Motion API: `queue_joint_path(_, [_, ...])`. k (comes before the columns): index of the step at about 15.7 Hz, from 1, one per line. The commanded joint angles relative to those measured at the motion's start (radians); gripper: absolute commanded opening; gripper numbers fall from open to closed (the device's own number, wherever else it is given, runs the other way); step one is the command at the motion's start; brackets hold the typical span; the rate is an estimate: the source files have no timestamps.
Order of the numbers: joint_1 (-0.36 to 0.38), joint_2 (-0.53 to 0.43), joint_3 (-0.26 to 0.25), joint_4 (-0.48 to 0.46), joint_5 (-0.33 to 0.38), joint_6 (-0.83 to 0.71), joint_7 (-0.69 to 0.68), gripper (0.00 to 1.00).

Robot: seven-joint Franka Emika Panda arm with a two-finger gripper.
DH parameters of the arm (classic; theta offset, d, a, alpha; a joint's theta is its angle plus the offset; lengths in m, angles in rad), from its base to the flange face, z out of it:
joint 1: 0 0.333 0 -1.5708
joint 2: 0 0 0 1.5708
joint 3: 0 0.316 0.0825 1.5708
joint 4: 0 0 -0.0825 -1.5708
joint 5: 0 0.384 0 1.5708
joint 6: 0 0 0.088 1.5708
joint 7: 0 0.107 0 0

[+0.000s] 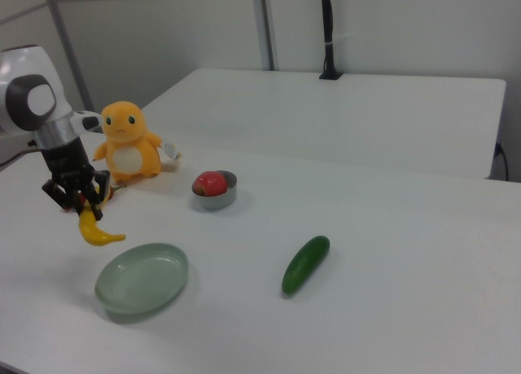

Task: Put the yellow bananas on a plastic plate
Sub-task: 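Lift the banana and carry it over the green plate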

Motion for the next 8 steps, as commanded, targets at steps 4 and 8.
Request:
queue_joint_path(4, [0.004,-0.042,-0.096,-0.101,0.012,0.008,0.025,0.02])
queue_joint_path(8, [0.05,-0.03,-0.17,-0.149,0.013,0.029,0.027,0.03])
